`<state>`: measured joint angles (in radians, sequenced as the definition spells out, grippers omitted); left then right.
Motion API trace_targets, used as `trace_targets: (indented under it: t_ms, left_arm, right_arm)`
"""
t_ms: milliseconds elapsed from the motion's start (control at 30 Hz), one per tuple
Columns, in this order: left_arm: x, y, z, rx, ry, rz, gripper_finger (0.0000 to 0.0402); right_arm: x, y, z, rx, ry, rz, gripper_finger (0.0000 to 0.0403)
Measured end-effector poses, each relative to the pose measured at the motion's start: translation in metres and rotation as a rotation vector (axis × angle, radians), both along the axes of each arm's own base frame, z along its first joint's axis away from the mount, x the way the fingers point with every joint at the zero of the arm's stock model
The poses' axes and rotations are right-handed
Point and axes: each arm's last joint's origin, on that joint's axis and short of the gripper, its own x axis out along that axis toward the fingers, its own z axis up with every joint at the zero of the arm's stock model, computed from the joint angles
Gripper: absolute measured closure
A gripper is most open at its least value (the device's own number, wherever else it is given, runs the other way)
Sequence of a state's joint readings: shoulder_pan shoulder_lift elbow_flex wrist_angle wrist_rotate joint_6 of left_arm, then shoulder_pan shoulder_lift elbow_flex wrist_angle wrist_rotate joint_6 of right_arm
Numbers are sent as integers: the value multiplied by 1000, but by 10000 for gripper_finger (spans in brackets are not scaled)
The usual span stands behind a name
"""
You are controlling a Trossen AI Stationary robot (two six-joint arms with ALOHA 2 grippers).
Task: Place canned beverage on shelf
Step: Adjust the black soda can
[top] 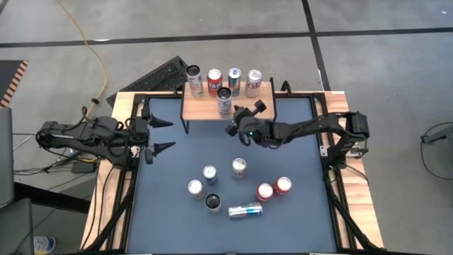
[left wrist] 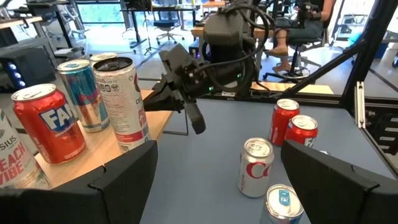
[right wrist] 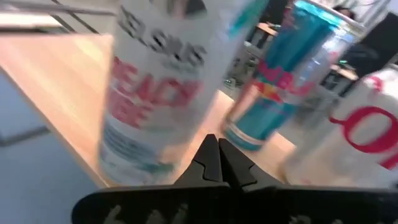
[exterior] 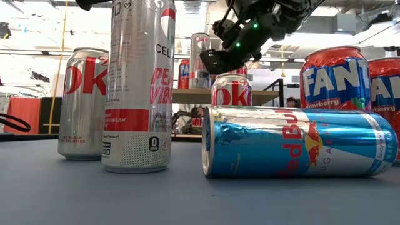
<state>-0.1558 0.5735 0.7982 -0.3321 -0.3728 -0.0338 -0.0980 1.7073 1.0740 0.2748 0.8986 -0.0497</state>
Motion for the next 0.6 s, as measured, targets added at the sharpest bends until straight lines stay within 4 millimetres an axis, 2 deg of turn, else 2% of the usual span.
trace_targets:
  t_ms: [267, 600]
  left_arm:
    - [0, 0, 0, 3, 1, 0, 69]
    - [0, 0, 0, -2, -1, 1, 69]
  right_arm:
    - [2, -5, 4, 30, -80, 51, 403]
    - [2, -22, 5, 92, -139, 103, 403]
